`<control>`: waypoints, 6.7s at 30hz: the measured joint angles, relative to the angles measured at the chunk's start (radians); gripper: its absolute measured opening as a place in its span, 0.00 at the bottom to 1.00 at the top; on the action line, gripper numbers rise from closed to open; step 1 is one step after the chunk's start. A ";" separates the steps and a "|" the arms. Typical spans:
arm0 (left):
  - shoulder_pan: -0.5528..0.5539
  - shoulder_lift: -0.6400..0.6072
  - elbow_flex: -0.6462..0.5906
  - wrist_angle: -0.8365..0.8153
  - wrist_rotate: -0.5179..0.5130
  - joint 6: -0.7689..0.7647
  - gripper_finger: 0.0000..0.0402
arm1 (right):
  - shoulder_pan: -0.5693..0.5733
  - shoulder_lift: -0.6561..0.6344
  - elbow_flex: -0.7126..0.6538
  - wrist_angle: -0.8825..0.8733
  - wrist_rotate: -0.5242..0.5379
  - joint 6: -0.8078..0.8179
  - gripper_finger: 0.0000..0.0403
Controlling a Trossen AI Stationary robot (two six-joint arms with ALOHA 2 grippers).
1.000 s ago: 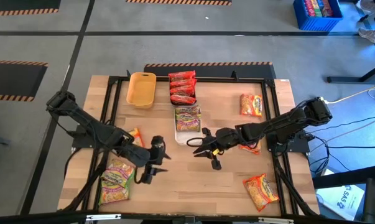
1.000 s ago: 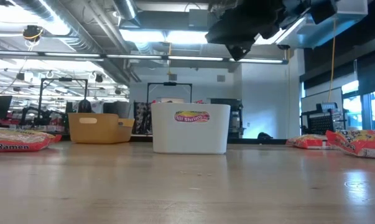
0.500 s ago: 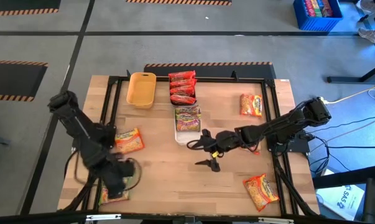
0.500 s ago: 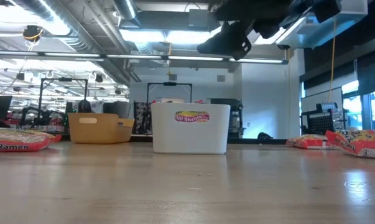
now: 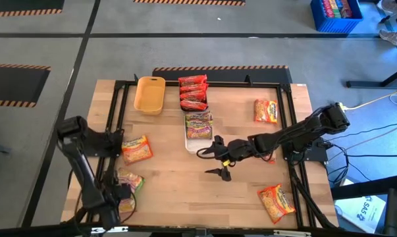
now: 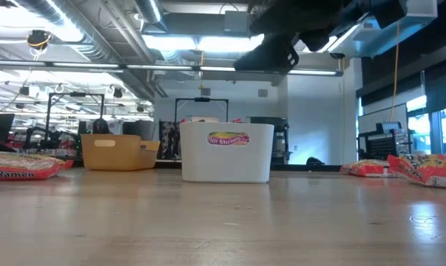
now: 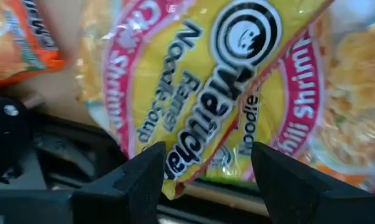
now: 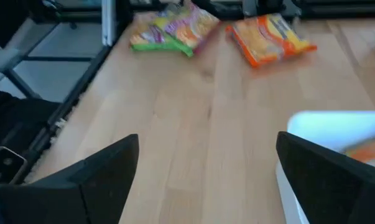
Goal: Sort Maruchan noodles
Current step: Put the top green noodle pack into the white bin
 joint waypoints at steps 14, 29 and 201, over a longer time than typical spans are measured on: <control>0.013 0.100 -0.001 -0.186 -0.101 -0.031 0.58 | -0.001 0.080 0.001 0.010 0.026 0.029 0.91; 0.012 0.103 -0.001 -0.158 -0.329 0.008 0.57 | -0.001 0.085 0.000 0.009 0.026 0.027 0.91; 1.332 -0.705 0.001 0.764 -0.168 0.757 0.63 | -0.002 0.235 0.378 0.523 1.127 -1.559 0.24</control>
